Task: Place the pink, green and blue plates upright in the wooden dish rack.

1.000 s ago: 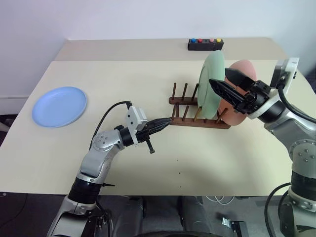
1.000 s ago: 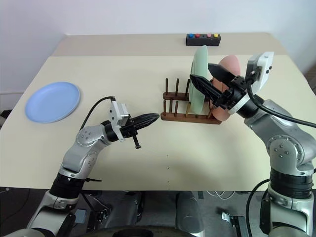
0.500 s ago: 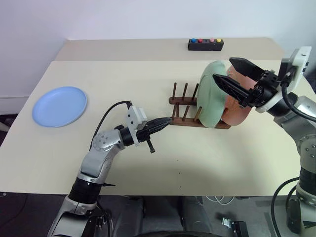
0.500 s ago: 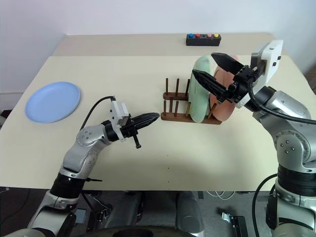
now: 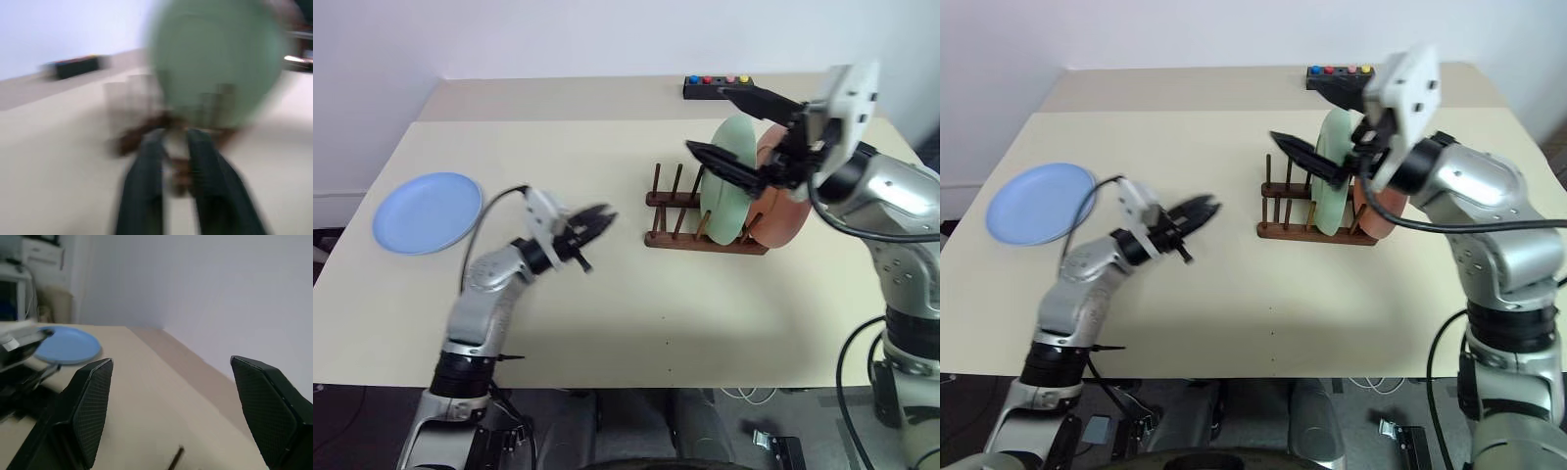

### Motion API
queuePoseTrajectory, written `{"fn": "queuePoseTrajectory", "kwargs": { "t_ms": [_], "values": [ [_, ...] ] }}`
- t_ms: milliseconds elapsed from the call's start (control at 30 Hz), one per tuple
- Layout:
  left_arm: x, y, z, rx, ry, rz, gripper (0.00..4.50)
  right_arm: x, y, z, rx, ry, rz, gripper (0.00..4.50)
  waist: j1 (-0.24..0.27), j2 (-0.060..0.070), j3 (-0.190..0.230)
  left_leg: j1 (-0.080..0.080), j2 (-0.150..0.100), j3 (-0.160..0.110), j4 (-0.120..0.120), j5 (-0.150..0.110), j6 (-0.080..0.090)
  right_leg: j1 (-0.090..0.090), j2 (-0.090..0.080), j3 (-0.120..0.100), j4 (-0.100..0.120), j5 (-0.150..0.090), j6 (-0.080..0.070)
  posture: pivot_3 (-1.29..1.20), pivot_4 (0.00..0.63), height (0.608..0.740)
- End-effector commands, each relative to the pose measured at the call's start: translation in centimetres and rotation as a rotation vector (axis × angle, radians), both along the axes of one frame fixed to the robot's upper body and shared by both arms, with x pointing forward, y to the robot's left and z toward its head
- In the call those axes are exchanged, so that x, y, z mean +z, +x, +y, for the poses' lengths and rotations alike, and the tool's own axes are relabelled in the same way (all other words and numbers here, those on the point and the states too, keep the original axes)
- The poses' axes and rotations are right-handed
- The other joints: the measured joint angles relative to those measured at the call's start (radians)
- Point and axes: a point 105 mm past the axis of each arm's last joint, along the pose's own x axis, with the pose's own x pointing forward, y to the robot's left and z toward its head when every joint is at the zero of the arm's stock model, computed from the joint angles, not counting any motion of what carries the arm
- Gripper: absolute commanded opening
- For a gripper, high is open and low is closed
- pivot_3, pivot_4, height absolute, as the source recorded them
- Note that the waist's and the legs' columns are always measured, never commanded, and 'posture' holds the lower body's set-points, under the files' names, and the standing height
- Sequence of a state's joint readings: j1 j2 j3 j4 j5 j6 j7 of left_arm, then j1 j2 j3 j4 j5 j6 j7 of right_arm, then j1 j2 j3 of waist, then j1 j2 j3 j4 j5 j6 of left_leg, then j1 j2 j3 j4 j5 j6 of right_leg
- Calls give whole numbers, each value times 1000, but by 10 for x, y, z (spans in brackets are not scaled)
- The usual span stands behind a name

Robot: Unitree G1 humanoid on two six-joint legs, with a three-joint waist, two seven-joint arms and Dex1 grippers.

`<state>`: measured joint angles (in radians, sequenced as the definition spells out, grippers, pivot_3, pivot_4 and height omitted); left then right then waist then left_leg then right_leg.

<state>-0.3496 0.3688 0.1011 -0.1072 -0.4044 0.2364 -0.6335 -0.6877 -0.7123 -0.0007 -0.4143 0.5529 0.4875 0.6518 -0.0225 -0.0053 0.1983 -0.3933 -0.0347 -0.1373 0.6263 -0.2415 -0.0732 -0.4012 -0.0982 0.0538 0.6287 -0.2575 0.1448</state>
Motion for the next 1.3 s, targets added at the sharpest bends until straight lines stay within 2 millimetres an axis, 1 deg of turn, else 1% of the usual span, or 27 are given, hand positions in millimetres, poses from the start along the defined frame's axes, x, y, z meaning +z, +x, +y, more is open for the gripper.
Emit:
{"fn": "queuePoseTrajectory", "kwargs": {
  "t_ms": [33,67,100,133,233,300,333,367,433,533,667,867,967,1100,1133,1167,1200,1300],
  "values": [
    [28,12,75,352,-63,-60,2849,-18,3,24,27,-142,-89,3918,2,0,0,0,0,0,0,0,0,0,0,0,0,0,0,0,150,740],
    [30,15,95,460,-55,-58,3390,-24,5,27,30,-166,-97,3918,3,0,0,0,0,0,0,0,0,0,0,0,0,0,0,0,150,740],
    [31,17,119,590,-49,-45,3807,-30,7,30,34,-182,-98,3918,3,-1,0,-1,0,0,0,0,0,0,0,0,-1,0,0,0,150,740],
    [32,16,138,693,-46,-36,4456,-34,9,32,37,-192,-101,3918,7,-2,1,-1,0,0,0,0,0,0,0,0,-1,0,0,0,150,740],
    [29,10,193,996,10,23,4489,-41,14,35,50,-203,-101,3918,9,-4,2,-4,-1,-1,1,0,0,-2,0,0,0,0,1,0,150,740],
    [25,0,231,1192,-2,82,4489,-43,16,37,59,-201,-99,3918,7,-5,2,-4,-1,-1,0,0,0,-3,0,0,0,0,1,0,150,740],
    [24,-7,247,1265,-47,107,4489,-44,17,37,62,-200,-98,3918,6,-5,3,-4,-1,-1,0,0,0,-3,0,0,0,0,0,0,150,740],
    [24,-11,256,1306,-79,123,4489,-45,18,38,65,-199,-99,3918,5,-5,3,-4,-1,-1,0,0,0,-4,0,-1,1,0,0,0,150,740],
    [17,-13,269,1350,-130,182,4489,-46,19,38,67,-197,-97,3918,5,-6,3,-4,-1,-1,0,0,-1,-4,0,-1,1,1,0,0,150,740],
    [-6,-11,281,1362,-181,328,4489,-50,20,39,68,-189,-89,3918,6,-6,3,-4,-1,-2,0,1,-2,-4,0,-2,2,1,0,0,150,740],
    [-37,-7,283,1368,-247,489,4489,-55,19,35,48,-182,-78,3918,7,-8,2,-4,-1,-2,0,1,-2,-3,0,-2,2,1,0,0,150,740],
    [-53,1,274,1338,-293,565,4489,-59,19,27,11,-180,-65,3918,5,-9,2,-4,-1,-2,0,1,-3,-4,0,-2,2,1,0,0,150,740],
    [-53,4,274,1334,-334,543,3628,-60,18,23,-6,-181,-59,3918,5,-10,2,-4,-1,-2,0,2,-3,-4,0,-2,2,1,0,0,150,740],
    [-39,14,264,1279,-364,469,1509,-63,18,21,-15,-180,-51,3918,5,-10,2,-4,-1,-2,0,2,-3,-4,0,-2,2,1,0,0,150,740],
    [-37,15,262,1268,-361,458,1062,-63,18,21,-16,-180,-50,3918,5,-10,2,-4,-1,-2,0,2,-3,-4,0,-2,2,1,0,0,150,740],
    [-35,17,259,1253,-359,444,460,-63,18,21,-17,-180,-49,3918,5,-10,2,-4,-1,-2,0,2,-3,-4,0,-2,2,1,0,0,150,740],
    [-32,20,254,1229,-363,431,37,-63,18,21,-16,-180,-48,3918,5,-10,2,-4,-1,-2,0,2,-3,-4,0,-2,2,1,0,0,150,740],
    [-23,27,232,1150,-381,401,37,-63,18,21,-15,-179,-46,3918,9,-10,2,-4,-1,-2,0,2,-4,-4,0,-2,2,1,0,0,150,740]
  ]
}}
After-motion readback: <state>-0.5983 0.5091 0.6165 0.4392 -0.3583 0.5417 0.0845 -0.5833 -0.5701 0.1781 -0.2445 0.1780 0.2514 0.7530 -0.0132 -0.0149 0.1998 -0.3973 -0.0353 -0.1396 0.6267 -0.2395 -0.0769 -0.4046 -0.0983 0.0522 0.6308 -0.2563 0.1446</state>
